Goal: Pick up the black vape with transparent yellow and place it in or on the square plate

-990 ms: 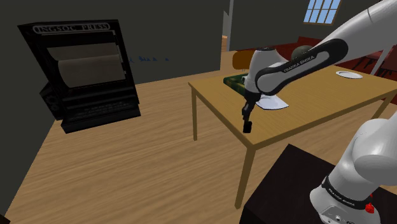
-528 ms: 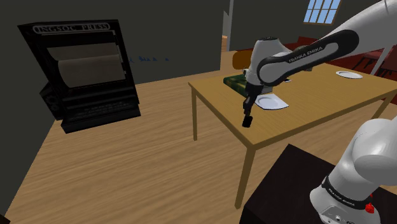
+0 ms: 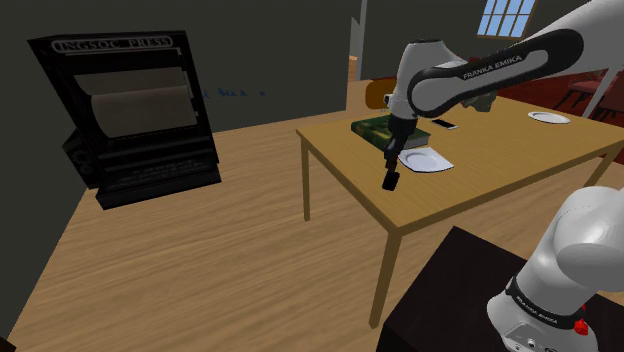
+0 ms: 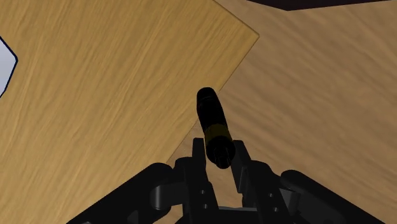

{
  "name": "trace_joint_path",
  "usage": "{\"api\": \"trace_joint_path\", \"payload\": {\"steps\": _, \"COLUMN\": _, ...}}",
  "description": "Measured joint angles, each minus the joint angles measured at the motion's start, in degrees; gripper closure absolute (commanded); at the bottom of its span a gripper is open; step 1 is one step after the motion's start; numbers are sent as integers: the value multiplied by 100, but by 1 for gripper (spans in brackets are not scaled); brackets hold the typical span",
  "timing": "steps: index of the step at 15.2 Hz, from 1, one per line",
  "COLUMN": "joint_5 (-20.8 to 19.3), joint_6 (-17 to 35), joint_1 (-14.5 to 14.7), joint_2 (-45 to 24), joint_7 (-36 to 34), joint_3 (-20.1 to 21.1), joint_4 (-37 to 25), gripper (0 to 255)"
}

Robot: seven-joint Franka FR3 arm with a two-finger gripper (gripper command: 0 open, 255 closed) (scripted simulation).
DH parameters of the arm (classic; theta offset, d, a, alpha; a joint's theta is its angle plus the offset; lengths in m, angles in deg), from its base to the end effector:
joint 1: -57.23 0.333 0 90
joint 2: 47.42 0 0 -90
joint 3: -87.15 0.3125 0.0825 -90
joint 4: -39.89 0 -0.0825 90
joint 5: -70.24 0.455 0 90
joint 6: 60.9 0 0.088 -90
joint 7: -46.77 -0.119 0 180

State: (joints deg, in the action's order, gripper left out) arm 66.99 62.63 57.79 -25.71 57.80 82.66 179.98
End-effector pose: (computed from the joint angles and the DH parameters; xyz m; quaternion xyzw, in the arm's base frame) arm 0.4977 -0.0362 0.3990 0.9959 0.0785 0.0430 0.0154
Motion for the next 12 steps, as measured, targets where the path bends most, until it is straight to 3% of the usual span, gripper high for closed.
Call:
{"api": "trace_joint_path", "payload": {"steps": 3, "joint_5": -32, "joint_6": -118, "joint_1": -72, "joint_2": 41, "joint_7": 175, "joint_3": -125, "joint_4": -83, "gripper": 255}}
{"api": "trace_joint_path", "payload": {"steps": 12, "joint_5": -81, "joint_6": -274, "joint_1": -498, "joint_2": -637, "joint_7": 1464, "joint_3": -1010, "joint_4": -958, "gripper": 255}}
